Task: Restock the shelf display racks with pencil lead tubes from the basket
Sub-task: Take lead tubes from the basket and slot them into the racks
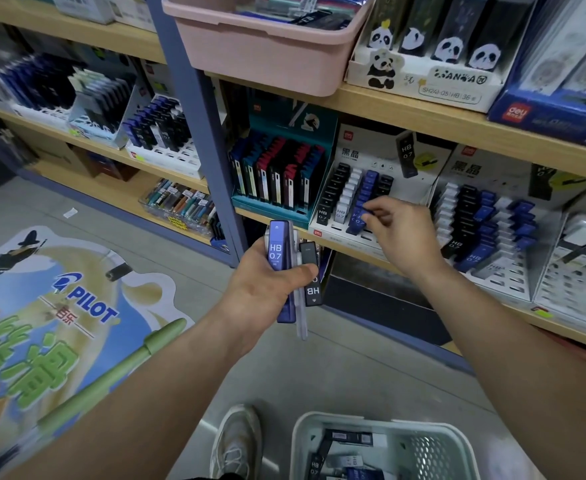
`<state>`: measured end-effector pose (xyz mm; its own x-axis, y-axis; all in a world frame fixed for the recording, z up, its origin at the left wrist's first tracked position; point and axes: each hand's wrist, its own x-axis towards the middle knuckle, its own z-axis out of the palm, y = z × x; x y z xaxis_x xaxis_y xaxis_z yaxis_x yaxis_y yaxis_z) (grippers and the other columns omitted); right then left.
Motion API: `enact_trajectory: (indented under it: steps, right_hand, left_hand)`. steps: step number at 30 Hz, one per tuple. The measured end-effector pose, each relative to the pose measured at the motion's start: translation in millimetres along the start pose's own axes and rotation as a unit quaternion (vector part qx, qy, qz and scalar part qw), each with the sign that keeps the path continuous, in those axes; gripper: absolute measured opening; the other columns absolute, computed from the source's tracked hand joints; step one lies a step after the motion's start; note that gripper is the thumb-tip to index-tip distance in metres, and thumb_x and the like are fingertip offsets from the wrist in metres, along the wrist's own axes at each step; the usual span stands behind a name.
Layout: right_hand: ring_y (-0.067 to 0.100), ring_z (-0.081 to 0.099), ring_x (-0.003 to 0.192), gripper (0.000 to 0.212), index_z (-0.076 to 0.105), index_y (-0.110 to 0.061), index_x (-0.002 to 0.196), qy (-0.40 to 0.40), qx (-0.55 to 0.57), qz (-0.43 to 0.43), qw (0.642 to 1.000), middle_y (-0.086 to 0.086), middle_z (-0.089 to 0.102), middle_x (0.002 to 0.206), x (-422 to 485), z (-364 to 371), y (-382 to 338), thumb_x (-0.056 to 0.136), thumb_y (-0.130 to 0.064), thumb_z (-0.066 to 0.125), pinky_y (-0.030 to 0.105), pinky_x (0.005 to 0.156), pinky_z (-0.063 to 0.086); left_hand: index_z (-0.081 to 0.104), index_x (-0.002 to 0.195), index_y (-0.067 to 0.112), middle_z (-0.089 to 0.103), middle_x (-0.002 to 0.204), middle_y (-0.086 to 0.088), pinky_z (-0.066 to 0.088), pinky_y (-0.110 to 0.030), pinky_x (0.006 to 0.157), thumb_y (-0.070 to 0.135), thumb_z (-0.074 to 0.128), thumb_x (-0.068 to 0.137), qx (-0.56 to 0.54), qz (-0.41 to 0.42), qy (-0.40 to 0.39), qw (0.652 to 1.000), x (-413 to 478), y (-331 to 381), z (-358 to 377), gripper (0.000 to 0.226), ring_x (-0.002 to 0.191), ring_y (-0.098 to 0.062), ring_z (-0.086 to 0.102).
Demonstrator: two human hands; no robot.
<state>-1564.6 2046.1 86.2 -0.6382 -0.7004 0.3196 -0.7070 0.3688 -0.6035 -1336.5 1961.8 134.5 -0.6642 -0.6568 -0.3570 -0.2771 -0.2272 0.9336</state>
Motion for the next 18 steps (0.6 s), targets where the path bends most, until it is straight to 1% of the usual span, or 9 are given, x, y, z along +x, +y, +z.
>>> enact_trajectory:
  steps: [2, 3, 6, 10, 13, 16, 18]
  right_hand:
    - [0.018, 0.069, 0.084, 0.021, 0.073, -0.011, 0.112, 0.002, -0.030, -0.033, 0.999, 0.006, 0.075, 0.096, 0, 3, 0, 0.093, -0.017, 0.068, 0.033, 0.086, 0.057]
    - [0.021, 0.070, 0.086, 0.021, 0.073, -0.010, 0.113, 0.008, -0.043, -0.043, 0.998, 0.008, 0.075, 0.097, 0, 3, 1, 0.093, -0.016, 0.068, 0.037, 0.087, 0.057]
    - [0.024, 0.070, 0.090, 0.022, 0.073, -0.009, 0.115, 0.016, -0.058, -0.062, 0.996, 0.011, 0.075, 0.101, 2, 4, 0, 0.094, -0.015, 0.066, 0.038, 0.089, 0.056]
    - [0.025, 0.070, 0.091, 0.021, 0.073, -0.013, 0.113, -0.012, -0.092, -0.095, 0.991, 0.010, 0.074, 0.102, -2, 12, -1, 0.095, -0.017, 0.065, 0.038, 0.087, 0.057]
    - [0.023, 0.070, 0.092, 0.023, 0.072, -0.014, 0.117, -0.008, -0.067, -0.053, 0.996, 0.008, 0.074, 0.106, -1, 14, 3, 0.095, -0.018, 0.064, 0.040, 0.089, 0.057]
    - [0.022, 0.070, 0.091, 0.026, 0.071, -0.016, 0.119, -0.029, -0.069, -0.029, 0.997, 0.007, 0.072, 0.107, -1, 15, 2, 0.094, -0.021, 0.065, 0.042, 0.087, 0.057]
    - [0.016, 0.066, 0.085, 0.029, 0.070, -0.017, 0.121, -0.020, -0.051, -0.013, 0.998, 0.002, 0.068, 0.104, -7, 9, -9, 0.093, -0.022, 0.067, 0.039, 0.084, 0.057]
  left_hand:
    - [0.062, 0.115, 0.021, 0.075, 0.100, -0.004, 0.061, -0.042, 0.084, 0.014, 0.076, 0.087, -0.003, -0.001, -0.001, 1.000, 0, 0, 0, 0.032, 0.091, -0.021, 0.074]
    - [0.062, 0.115, 0.021, 0.075, 0.100, -0.004, 0.061, -0.042, 0.084, 0.013, 0.076, 0.087, -0.004, -0.001, 0.000, 1.000, 0, 0, 0, 0.032, 0.091, -0.021, 0.074]
    - [0.062, 0.114, 0.021, 0.075, 0.101, -0.006, 0.061, -0.042, 0.084, 0.014, 0.076, 0.087, 0.000, 0.001, 0.001, 1.000, 1, 0, 0, 0.032, 0.091, -0.021, 0.074]
    - [0.062, 0.113, 0.022, 0.075, 0.100, -0.004, 0.061, -0.038, 0.079, 0.014, 0.076, 0.086, -0.001, -0.002, 0.003, 1.000, 0, 0, 1, 0.032, 0.090, -0.019, 0.074]
    - [0.062, 0.112, 0.023, 0.075, 0.099, -0.003, 0.058, -0.032, 0.071, 0.015, 0.076, 0.087, 0.003, 0.000, 0.005, 1.000, 0, 0, 0, 0.030, 0.090, -0.019, 0.073]
    - [0.062, 0.112, 0.024, 0.074, 0.099, -0.002, 0.058, -0.033, 0.073, 0.016, 0.075, 0.087, 0.004, -0.003, 0.004, 1.000, -1, 2, 1, 0.029, 0.089, -0.019, 0.073]
    - [0.062, 0.111, 0.025, 0.074, 0.099, -0.003, 0.058, -0.034, 0.073, 0.016, 0.075, 0.088, 0.003, -0.004, 0.005, 1.000, -1, 3, 0, 0.028, 0.089, -0.018, 0.074]
